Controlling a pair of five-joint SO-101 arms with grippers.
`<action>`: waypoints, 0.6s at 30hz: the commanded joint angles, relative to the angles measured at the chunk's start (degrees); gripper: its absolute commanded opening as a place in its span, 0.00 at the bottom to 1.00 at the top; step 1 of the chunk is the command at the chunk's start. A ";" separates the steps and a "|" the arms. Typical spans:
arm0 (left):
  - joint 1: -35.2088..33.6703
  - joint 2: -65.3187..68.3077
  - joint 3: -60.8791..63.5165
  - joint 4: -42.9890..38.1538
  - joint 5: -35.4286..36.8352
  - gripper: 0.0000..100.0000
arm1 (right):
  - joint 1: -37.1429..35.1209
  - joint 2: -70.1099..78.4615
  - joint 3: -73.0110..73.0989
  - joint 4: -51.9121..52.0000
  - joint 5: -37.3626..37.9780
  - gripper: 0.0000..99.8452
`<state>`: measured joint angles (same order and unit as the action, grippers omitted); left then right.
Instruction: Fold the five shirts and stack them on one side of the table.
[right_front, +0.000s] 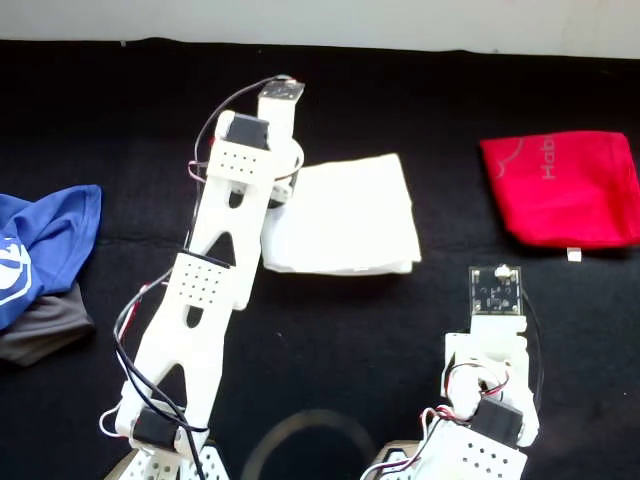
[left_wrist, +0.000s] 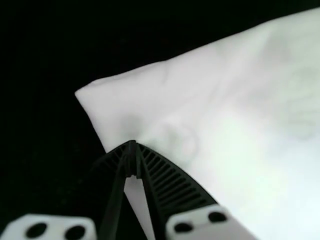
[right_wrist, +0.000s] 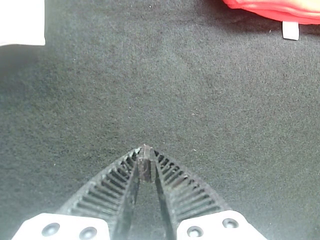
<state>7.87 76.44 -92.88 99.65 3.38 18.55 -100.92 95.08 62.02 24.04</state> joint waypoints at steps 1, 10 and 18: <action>-1.54 -7.78 -2.42 1.58 0.44 0.01 | 0.48 0.57 8.22 -0.92 0.18 0.01; -2.68 -28.44 3.65 2.11 0.44 0.01 | 0.75 0.57 2.95 -0.31 0.18 0.01; -4.09 -60.79 49.80 1.67 0.00 0.01 | -0.31 0.75 -20.79 7.25 0.26 0.01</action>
<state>5.49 29.93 -61.23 101.41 3.38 18.64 -100.84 84.09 67.38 24.04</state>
